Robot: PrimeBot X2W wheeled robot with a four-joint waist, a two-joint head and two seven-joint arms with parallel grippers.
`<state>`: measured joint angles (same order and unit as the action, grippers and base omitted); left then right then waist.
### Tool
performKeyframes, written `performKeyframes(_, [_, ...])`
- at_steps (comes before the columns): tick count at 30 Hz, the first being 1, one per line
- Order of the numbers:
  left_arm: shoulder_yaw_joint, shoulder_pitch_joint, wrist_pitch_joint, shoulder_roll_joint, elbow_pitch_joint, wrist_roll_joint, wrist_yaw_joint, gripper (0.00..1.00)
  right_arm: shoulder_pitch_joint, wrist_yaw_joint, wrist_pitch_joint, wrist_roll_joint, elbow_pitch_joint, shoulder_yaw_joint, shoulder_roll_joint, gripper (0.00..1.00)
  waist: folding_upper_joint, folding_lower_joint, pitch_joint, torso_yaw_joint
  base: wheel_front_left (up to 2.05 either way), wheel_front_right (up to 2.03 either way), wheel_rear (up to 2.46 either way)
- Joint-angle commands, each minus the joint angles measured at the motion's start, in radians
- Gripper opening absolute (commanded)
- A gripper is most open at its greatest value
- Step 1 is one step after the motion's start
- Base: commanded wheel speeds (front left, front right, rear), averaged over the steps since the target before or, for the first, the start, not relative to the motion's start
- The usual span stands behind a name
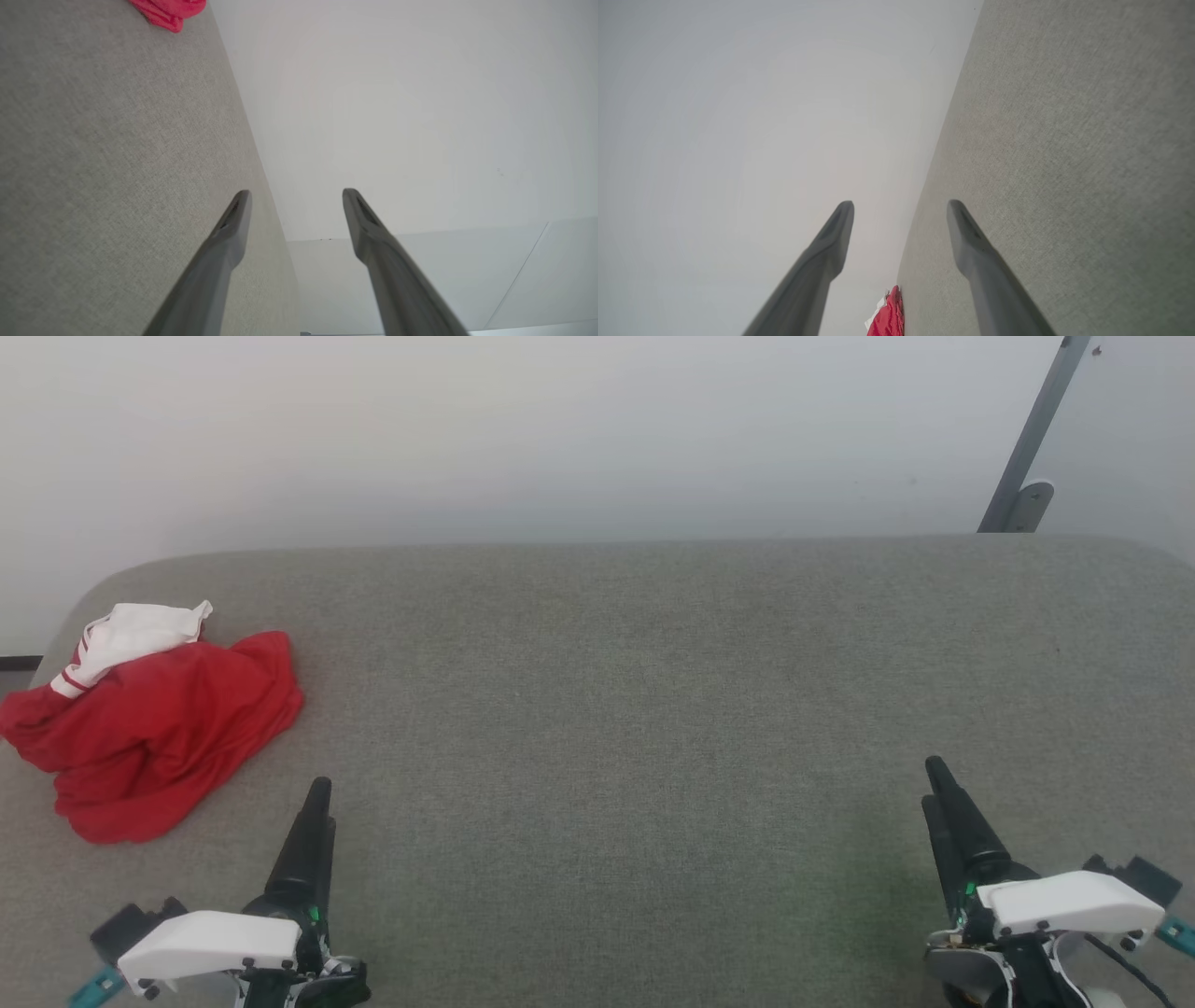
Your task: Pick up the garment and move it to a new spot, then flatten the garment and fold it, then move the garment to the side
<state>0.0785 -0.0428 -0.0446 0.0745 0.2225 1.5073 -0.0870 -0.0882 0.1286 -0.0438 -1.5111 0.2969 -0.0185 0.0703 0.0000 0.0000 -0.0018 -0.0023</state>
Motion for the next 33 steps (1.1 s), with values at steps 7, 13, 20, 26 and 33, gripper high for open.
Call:
performKeyframes(7, [-0.033, -0.009, 0.045, 0.053, -0.029, -0.157, 0.046, 1.0, -0.057, 0.002, 0.043, 0.16, 0.03, 0.035, 0.028, 1.0, 0.0, 0.0, -0.005, -0.002, 0.0, 0.0, 0.0])
performKeyframes(13, [-0.065, -0.004, 0.071, 0.091, -0.027, -0.293, 0.078, 1.0, -0.078, 0.002, 0.058, 0.314, 0.07, 0.034, 0.031, 1.0, 0.0, 0.0, -0.011, -0.004, 0.0, 0.0, 0.0])
performKeyframes(20, [-0.099, -0.003, 0.097, 0.125, -0.018, -0.431, 0.101, 1.0, -0.089, 0.002, 0.06, 0.471, 0.087, 0.016, 0.027, 1.0, 0.0, 0.0, -0.016, -0.005, 0.0, 0.0, 0.0])
performKeyframes(26, [-0.118, -0.005, 0.118, 0.149, -0.013, -0.531, 0.115, 1.0, -0.092, 0.002, 0.061, 0.57, 0.084, 0.005, 0.024, 1.0, 0.0, 0.0, -0.019, -0.006, 0.0, 0.0, 0.0])
performKeyframes(33, [-0.124, -0.002, 0.141, 0.167, -0.018, -0.619, 0.113, 1.0, -0.089, 0.002, 0.058, 0.659, 0.075, -0.006, 0.022, 1.0, 0.0, 0.0, -0.023, -0.005, 0.0, 0.0, 0.0])
